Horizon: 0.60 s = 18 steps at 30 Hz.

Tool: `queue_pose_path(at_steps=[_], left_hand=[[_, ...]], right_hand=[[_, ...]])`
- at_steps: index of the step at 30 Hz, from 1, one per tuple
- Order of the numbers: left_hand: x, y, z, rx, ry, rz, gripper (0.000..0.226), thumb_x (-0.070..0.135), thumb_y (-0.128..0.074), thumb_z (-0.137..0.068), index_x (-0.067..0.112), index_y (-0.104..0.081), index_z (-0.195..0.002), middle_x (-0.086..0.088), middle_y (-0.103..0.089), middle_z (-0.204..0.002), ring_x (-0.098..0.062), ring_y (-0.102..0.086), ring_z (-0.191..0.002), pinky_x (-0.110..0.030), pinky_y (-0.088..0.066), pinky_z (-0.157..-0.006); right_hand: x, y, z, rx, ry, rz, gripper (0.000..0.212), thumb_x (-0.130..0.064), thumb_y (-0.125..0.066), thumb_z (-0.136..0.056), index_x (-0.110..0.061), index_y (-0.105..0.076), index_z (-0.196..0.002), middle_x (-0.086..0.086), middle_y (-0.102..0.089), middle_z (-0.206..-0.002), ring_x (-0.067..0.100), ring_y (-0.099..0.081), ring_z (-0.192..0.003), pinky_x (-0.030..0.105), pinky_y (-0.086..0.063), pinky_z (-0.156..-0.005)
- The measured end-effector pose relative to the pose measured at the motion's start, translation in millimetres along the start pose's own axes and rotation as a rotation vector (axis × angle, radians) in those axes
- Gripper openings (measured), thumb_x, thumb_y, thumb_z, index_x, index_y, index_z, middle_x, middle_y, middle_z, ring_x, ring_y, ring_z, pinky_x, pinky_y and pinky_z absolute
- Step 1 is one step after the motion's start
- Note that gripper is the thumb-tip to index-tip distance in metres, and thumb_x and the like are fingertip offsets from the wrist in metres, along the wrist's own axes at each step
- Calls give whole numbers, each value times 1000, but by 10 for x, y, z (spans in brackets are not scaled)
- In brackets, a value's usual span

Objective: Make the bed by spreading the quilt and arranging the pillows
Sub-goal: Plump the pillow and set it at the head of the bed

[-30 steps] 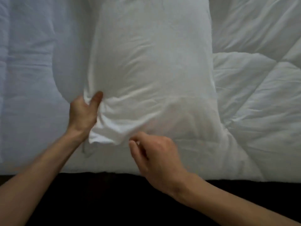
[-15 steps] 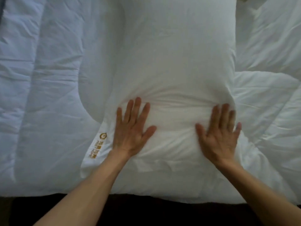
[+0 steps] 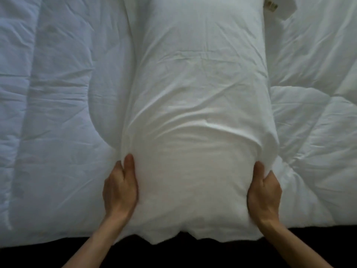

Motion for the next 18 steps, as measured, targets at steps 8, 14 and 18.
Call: queue_pose_path(at_steps=[8, 14, 18], left_hand=[[1003, 213, 66, 135, -435, -88, 77, 58, -32, -94, 5, -34, -149, -21, -33, -155, -33, -31, -144, -48, -23, -118], [1580, -797, 97, -48, -928, -538, 66, 53, -26, -101, 17, -23, -156, -8, -11, -165, -26, -10, -152, -55, -14, -119], [1044, -1073, 264, -148, -921, -597, 68, 54, -24, -100, 16, -29, -155, -6, -13, -165, -25, -14, -152, -52, -14, -120]], right_hand=[[-371, 49, 176, 39, 249, 198, 68, -52, -42, -90, -3, -43, -136, 23, -49, -138, 34, -45, -129, 48, -37, -109], [-1483, -634, -109, -61, 866, 551, 80, -59, -31, -96, -15, -9, -160, 6, -6, -169, 27, -5, -156, 55, -11, -124], [-311, -591, -1000, -187, 168, 495, 105, -82, -6, -78, -17, 2, -161, 6, -3, -170, 26, -6, -155, 55, -12, -124]])
Point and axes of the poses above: each hand's wrist, its own z-axis away from the middle knuckle, its own y-axis out of the back of the hand, x = y × z, the point moved 10 cm from there along -z, towards the middle knuckle
